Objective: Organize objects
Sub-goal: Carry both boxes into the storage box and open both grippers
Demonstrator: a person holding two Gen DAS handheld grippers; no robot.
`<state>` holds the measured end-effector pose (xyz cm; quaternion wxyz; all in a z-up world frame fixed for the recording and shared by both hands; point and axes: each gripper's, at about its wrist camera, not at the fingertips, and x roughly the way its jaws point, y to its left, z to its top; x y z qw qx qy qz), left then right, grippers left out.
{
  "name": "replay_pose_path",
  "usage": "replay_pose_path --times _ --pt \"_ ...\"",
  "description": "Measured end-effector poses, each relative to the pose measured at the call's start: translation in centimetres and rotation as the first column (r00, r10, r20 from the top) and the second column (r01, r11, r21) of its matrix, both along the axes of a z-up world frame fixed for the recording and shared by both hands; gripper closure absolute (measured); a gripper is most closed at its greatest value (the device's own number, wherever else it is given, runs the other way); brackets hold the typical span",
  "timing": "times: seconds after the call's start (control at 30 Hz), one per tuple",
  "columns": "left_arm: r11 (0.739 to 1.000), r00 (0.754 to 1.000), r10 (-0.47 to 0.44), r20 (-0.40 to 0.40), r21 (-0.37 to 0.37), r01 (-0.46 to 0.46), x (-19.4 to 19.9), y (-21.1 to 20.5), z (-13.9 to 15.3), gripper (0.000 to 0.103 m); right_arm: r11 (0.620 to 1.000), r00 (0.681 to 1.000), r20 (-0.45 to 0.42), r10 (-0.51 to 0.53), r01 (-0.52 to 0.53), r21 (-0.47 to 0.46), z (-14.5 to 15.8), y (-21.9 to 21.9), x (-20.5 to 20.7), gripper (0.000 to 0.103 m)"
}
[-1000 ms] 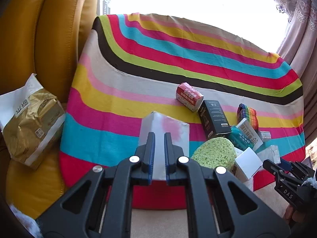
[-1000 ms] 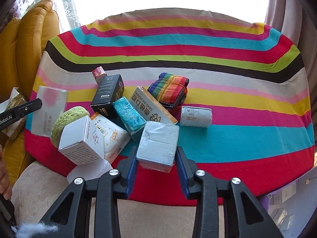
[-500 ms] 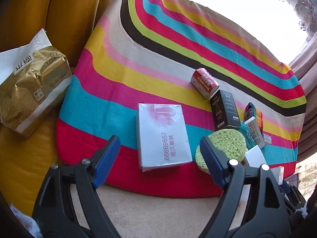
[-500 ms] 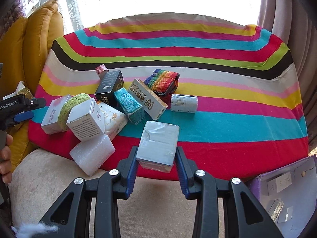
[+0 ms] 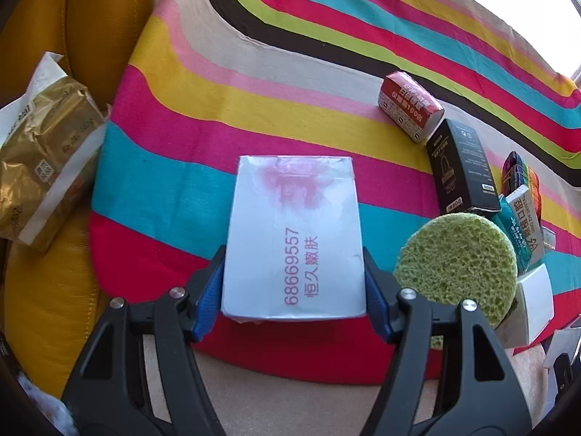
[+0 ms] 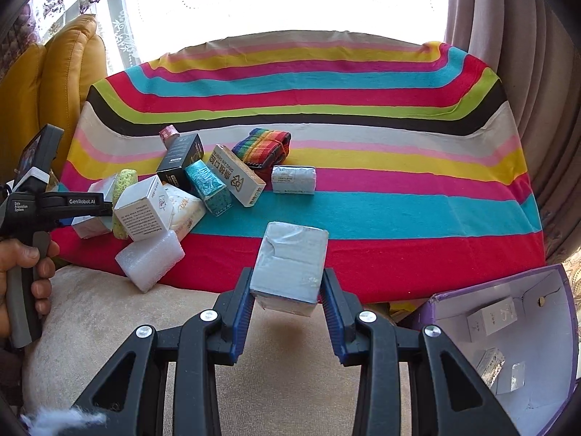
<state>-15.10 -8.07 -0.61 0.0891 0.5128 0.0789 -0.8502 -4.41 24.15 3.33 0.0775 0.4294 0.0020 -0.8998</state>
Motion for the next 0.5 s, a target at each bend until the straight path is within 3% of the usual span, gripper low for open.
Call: replay_pose_path --times 0.23,0.5 --pt "0.999 0.990 0.021 -0.139 -0.028 -0.025 4.8 -0.5 3.5 0.033 0.999 1.000 -0.008 -0.028 0.028 -0.024 0.4 1.6 0.3 0.065" --pt "0.994 0.964 -0.107 -0.243 -0.052 0.097 9.6 4.4 6.8 0.033 0.997 0.997 -0.029 -0.071 0.070 -0.031 1.2 4.1 0.7 0.065"
